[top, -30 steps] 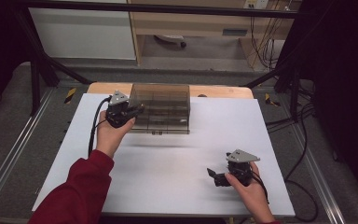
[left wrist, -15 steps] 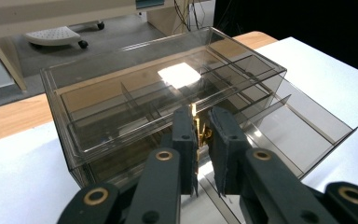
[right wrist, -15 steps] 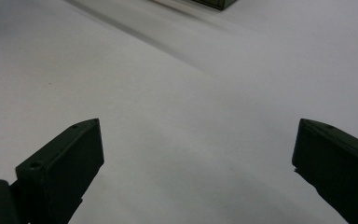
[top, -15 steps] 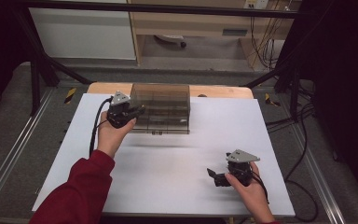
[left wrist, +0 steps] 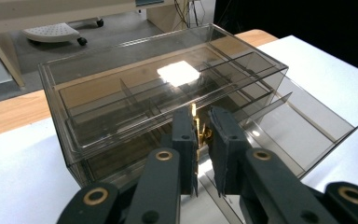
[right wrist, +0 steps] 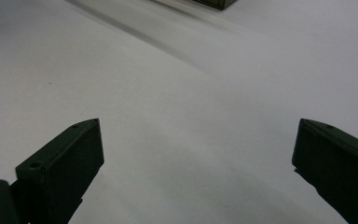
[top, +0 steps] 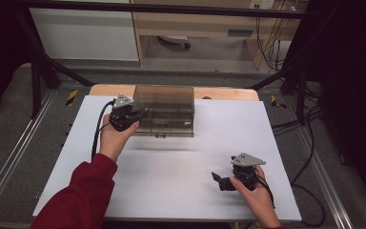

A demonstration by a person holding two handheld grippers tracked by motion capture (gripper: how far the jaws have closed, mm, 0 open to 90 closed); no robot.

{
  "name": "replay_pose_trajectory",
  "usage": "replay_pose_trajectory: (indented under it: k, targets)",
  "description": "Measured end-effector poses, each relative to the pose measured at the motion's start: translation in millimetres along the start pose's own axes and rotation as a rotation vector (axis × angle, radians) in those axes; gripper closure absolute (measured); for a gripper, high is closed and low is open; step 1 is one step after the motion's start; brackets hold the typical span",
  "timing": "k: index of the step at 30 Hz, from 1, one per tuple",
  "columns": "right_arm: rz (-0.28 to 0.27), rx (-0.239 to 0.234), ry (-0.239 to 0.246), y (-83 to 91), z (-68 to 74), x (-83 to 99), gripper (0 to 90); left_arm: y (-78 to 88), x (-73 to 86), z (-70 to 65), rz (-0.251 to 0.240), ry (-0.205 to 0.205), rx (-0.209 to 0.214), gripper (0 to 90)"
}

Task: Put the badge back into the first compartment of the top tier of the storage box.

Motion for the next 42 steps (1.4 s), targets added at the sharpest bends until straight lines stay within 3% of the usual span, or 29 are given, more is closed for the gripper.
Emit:
replay_pose_trajectory:
  k: [13,24,42]
  targets:
    - [0.004,-0.002,0.001,-0.7,0.7,0.3,2.5,0.0,8.5,2.7,0.016,0.004,-0.003,80.3]
    - [0.007,-0.002,0.003,-1.0,0.9,0.7,2.5,-2.2,14.7,3.3,0.021,0.032,0.006,80.2]
    - [0.011,-0.004,0.005,-1.2,1.3,0.8,2.5,-4.6,21.4,5.4,0.041,0.027,-0.002,80.0]
Point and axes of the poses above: each handheld gripper's, and its own axes: y roughly backward along the jaws, x roughly out of its underside, z roughly to its left, the point moved 6 cm from there along -y, roughly forward along the jaws, and after that the axes turned 7 degrees about -z, right-handed, at the moved point
